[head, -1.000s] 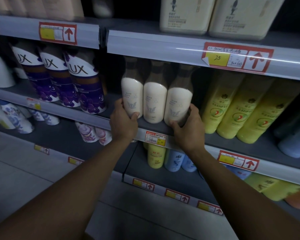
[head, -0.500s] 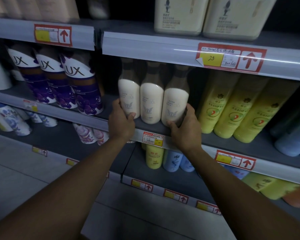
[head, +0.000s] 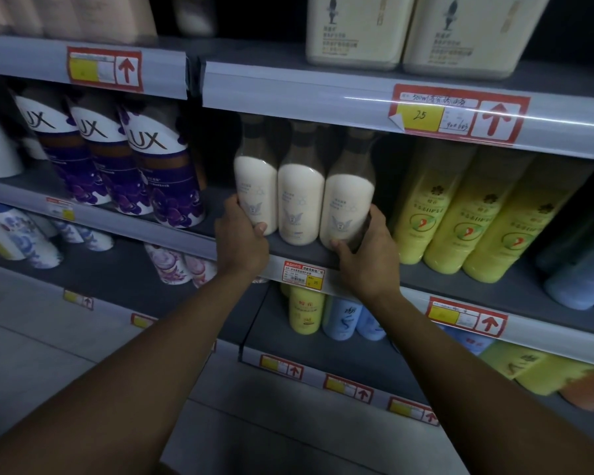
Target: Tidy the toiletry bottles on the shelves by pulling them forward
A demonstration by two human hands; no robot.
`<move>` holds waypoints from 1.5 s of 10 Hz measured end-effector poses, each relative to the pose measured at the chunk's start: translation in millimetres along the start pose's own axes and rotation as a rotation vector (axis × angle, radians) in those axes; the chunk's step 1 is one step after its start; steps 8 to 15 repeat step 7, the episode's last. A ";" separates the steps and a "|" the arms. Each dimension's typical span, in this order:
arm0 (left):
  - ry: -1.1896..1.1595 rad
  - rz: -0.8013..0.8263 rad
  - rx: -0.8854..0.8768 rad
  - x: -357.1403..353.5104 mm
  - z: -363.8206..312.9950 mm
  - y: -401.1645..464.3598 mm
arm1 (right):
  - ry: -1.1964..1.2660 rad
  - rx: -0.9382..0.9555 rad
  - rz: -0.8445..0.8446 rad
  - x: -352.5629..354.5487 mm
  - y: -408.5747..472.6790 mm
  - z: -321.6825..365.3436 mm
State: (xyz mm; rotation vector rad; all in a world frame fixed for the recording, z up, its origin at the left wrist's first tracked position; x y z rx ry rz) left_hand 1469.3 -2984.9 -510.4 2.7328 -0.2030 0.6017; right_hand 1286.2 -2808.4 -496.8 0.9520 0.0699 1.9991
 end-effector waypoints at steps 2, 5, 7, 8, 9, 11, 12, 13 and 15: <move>0.068 -0.015 -0.046 6.3 -3.0 -3.1 | -0.048 0.015 0.022 -1.1 -0.9 -1.2; 0.132 -0.050 -0.156 22.9 -41.6 -32.0 | -0.121 0.070 0.102 24.9 -22.0 8.7; 0.198 0.123 -0.148 -1.4 -69.7 -61.7 | -0.196 0.140 0.212 61.3 -35.6 4.3; 0.198 0.123 -0.148 -1.4 -69.7 -61.7 | -0.196 0.140 0.212 61.3 -35.6 4.3; 0.198 0.123 -0.148 -1.4 -69.7 -61.7 | -0.196 0.140 0.212 61.3 -35.6 4.3; 0.198 0.123 -0.148 -1.4 -69.7 -61.7 | -0.196 0.140 0.212 61.3 -35.6 4.3; 0.198 0.123 -0.148 -1.4 -69.7 -61.7 | -0.196 0.140 0.212 61.3 -35.6 4.3; 0.198 0.123 -0.148 -1.4 -69.7 -61.7 | -0.196 0.140 0.212 61.3 -35.6 4.3; 0.198 0.123 -0.148 -1.4 -69.7 -61.7 | -0.196 0.140 0.212 61.3 -35.6 4.3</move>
Point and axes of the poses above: each hand's wrist, its own y-axis towards the middle knuckle, its own x-axis out of the back of the hand, z = x × y, the point moved 8 cm from there along y, towards the middle knuckle, and after that the axes turned 6 degrees about -y, right-handed, at the moved point
